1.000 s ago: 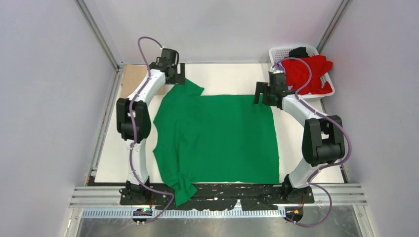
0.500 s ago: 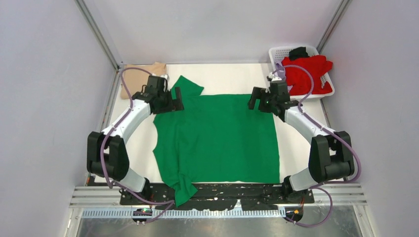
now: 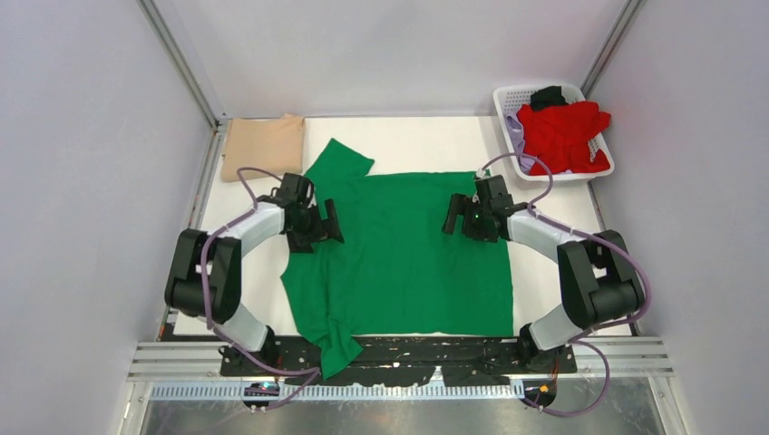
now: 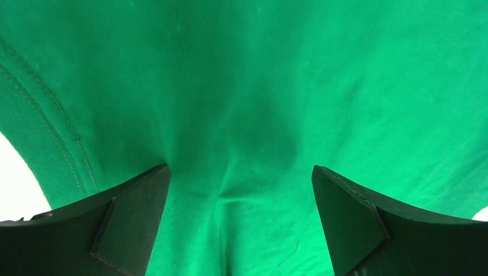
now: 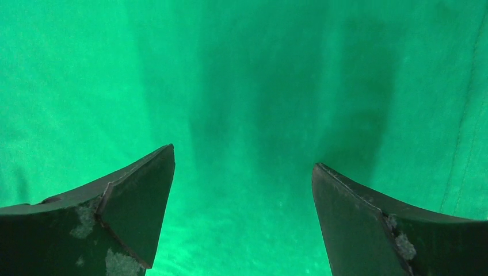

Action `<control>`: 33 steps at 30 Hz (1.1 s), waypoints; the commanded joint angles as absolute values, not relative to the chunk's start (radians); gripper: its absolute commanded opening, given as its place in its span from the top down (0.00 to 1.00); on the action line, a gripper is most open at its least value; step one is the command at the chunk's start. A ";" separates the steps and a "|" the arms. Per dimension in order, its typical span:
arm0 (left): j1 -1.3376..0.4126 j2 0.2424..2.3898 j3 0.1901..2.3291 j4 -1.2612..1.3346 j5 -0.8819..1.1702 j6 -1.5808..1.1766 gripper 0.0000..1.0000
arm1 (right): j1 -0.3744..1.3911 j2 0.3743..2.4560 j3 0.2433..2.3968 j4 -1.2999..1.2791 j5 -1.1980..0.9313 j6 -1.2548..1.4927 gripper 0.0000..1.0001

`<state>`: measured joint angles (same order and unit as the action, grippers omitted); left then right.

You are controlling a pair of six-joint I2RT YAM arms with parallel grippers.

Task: Fold and stack the t-shirts
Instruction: Flatten out the tshirt

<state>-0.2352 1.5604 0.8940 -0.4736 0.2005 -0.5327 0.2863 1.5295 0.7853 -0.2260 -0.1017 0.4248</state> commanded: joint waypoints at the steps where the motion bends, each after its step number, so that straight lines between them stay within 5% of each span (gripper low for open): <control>1: -0.232 1.680 1.009 -0.457 0.159 -0.563 0.00 | 0.274 1.632 0.864 -0.230 -0.024 0.466 0.05; 24: -0.197 2.180 1.801 -0.786 0.042 -0.488 0.00 | 0.118 2.074 1.511 -0.402 -0.054 0.485 0.05; 33: -0.211 2.146 1.784 -0.799 0.073 -0.527 0.00 | 0.127 1.902 1.368 -0.352 -0.024 0.433 0.04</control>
